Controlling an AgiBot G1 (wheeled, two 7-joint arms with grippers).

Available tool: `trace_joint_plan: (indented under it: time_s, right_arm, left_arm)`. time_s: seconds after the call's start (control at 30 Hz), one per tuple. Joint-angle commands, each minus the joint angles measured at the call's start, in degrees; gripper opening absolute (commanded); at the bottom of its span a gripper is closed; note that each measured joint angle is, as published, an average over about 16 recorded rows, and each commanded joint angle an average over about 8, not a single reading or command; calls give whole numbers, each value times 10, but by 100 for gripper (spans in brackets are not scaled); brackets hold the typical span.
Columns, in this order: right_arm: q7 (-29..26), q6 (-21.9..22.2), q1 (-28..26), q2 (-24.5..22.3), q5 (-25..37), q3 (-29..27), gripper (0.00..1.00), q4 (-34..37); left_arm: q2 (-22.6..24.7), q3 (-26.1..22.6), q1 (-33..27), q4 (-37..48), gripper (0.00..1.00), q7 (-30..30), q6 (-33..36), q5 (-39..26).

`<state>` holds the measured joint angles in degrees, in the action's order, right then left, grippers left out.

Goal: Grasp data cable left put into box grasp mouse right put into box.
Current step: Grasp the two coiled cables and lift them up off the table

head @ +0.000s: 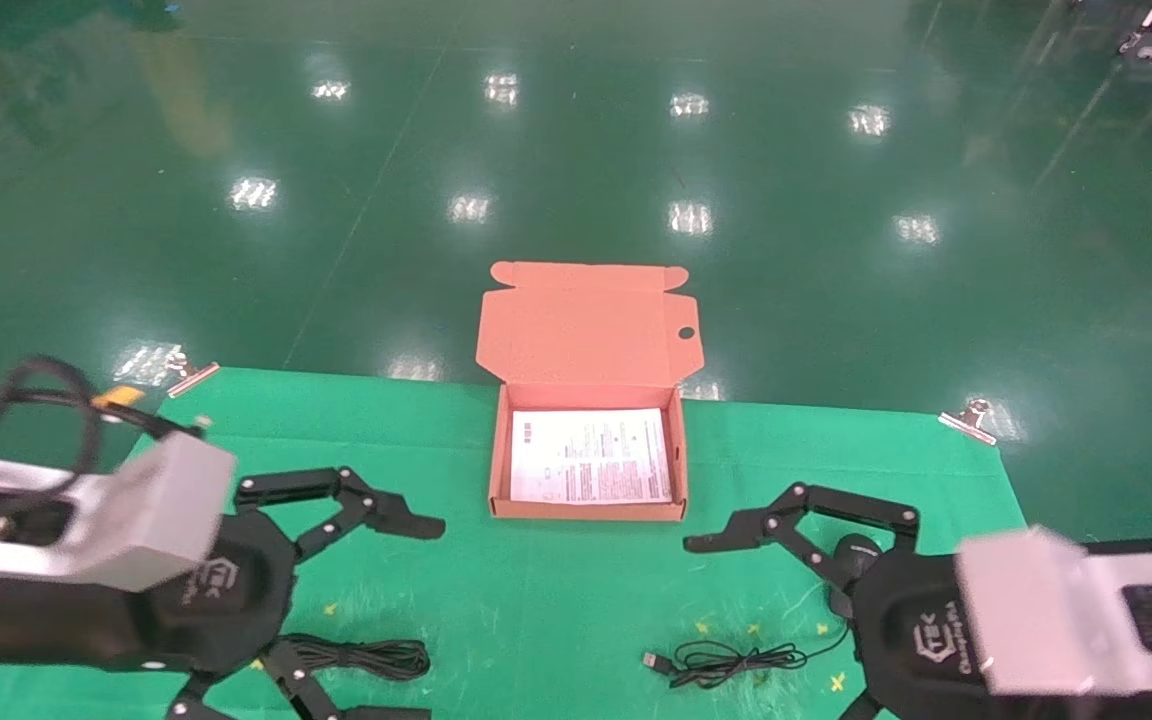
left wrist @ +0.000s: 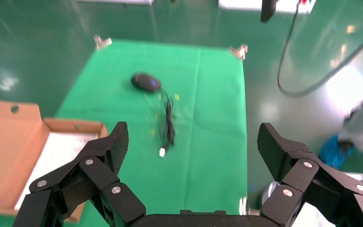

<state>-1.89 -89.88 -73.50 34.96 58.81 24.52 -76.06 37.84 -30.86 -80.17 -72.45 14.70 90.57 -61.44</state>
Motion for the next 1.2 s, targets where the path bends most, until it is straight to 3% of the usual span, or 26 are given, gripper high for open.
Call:
trace_joint_plan:
  time_s: [0.03, 0.4, 0.6, 0.87, 1.2]
  right_arm:
    - [16, -4, -17, 2, 21, 15, 100, -4]
    - [131, 3, -120, 26, 205, 162, 100, -14]
    - [171, 25, -142, 50, 316, 226, 100, -15]
    - [158, 78, -119, 73, 411, 261, 100, -12]
    - [91, 156, -61, 94, 473, 276, 100, 2]
  left_arm:
    - [3, -22, -18, 2, 100, 3, 1, -19]
    - [58, -173, -111, 12, 100, -19, 2, -162]
    - [101, -249, -143, 25, 100, -38, -8, -254]
    - [149, -302, -140, 56, 100, -42, -40, -354]
    - [188, -326, -115, 138, 100, -34, -102, -425]
